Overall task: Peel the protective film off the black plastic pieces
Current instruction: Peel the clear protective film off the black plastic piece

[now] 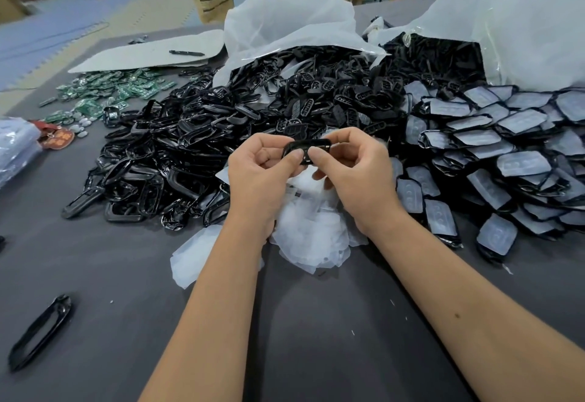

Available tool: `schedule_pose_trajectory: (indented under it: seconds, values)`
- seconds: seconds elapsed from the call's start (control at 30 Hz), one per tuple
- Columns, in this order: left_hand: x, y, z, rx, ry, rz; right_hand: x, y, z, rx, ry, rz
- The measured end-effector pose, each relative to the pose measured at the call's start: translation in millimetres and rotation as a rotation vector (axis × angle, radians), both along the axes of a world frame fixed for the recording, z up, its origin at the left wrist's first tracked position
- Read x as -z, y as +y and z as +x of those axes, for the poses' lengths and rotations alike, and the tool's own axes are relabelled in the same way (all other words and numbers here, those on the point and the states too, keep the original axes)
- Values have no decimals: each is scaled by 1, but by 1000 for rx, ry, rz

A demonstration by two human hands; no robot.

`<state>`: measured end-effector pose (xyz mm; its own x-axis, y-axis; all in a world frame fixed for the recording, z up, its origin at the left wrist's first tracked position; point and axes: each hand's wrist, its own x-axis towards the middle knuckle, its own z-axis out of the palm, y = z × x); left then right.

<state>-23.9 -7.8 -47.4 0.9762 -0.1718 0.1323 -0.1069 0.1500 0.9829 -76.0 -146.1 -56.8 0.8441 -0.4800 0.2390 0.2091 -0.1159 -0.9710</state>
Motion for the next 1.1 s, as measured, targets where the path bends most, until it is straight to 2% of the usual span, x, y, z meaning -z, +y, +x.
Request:
schedule_pose_trajectory:
  seconds: [0.27, 0.47, 0.73, 0.87, 0.97, 1.1]
  values:
    - [0, 2, 1, 87, -22, 28, 1, -3, -1, 6, -27, 24]
    - [3, 1, 2, 35, -116, 131, 3, 0, -2, 65, 1, -83]
    - [4, -3, 0, -22, -118, 142, 1, 4, -6, 150, 10, -218]
    - [4, -6, 0, -120, -124, 110, -2, 4, -6, 143, 10, -201]
    - [4, -7, 0, -224, -104, 53, -2, 4, -8, 211, 33, -431]
    - [3, -6, 3, -277, -57, 0, -2, 8, -12, 85, 158, -798]
